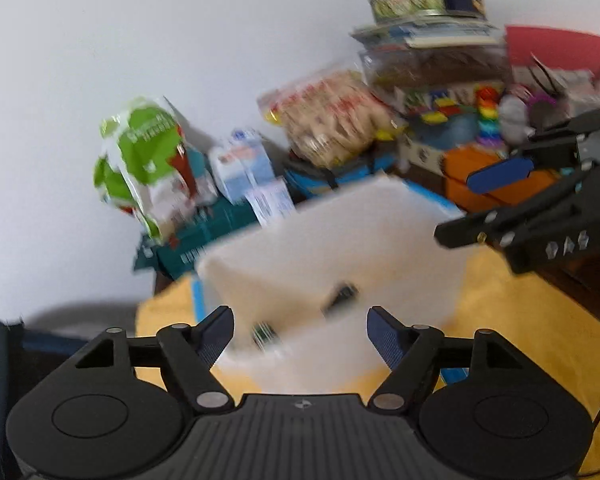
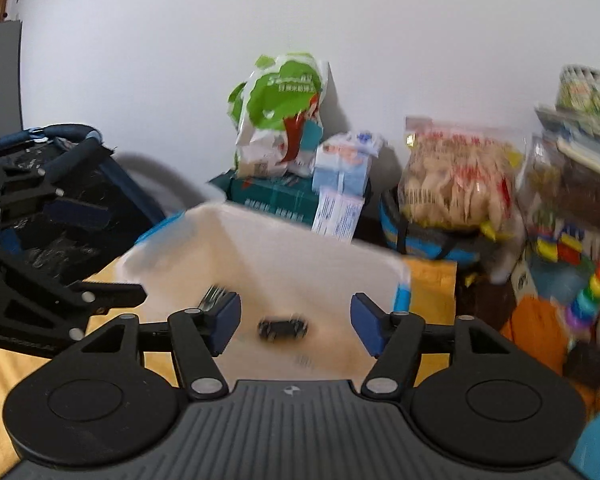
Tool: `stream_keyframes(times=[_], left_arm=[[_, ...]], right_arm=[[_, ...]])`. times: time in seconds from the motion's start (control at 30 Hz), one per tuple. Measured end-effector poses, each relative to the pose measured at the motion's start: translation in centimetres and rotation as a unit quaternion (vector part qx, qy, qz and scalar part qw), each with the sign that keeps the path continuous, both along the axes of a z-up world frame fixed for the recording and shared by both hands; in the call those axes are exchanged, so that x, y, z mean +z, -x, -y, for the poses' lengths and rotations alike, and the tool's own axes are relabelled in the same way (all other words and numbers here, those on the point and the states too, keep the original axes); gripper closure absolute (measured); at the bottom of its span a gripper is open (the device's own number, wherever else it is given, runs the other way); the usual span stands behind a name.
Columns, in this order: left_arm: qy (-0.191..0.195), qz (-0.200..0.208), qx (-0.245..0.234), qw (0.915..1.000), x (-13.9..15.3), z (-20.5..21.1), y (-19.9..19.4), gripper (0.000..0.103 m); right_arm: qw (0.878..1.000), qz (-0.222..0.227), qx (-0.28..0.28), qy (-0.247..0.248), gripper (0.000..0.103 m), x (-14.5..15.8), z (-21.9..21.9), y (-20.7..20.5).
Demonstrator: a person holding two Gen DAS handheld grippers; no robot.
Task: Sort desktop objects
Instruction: 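Open both tools to drop the cars into the white bin, then lower the left tool onto the long red brick and grasp it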
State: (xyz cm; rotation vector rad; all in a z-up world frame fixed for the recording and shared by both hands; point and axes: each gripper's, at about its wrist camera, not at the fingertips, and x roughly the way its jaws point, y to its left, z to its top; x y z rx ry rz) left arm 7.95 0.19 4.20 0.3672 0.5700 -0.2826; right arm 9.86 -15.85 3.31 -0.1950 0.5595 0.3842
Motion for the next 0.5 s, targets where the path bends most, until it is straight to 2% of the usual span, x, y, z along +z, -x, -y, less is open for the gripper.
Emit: stream_keyframes(times=[0.13,0.27,0.33,0.43,0.5], left_arm=[[0.009,-0.058,-0.004,0.9982,-3.7,0.0,2.7,0.026],[0.018,-0.116,-0.009,0.9931,-6.9,0.6,4.7,0.026],[0.014,-0.123,-0.02,0.9921,-7.8,1.3,5.6,0.026],[-0.007,-0.113,-0.036,0.9929,-8.6,2.6,6.6,0.027],[-0.02,-0.117,-0.056,0.9914,-9.2,3.3,7.0,0.033]], right_arm=[[0.999,-0.043,0.002,0.009,0.039,-2.9,1.3,2.8],[0.996,-0.094,-0.001,0.011,0.045,-6.5,2.2,4.7],[0.994,-0.111,-0.01,0.01,0.046,-7.8,2.6,5.5],[0.991,-0.133,-0.02,-0.001,0.053,-9.1,3.1,6.0],[0.99,-0.138,-0.019,-0.002,0.053,-9.5,3.1,6.4]])
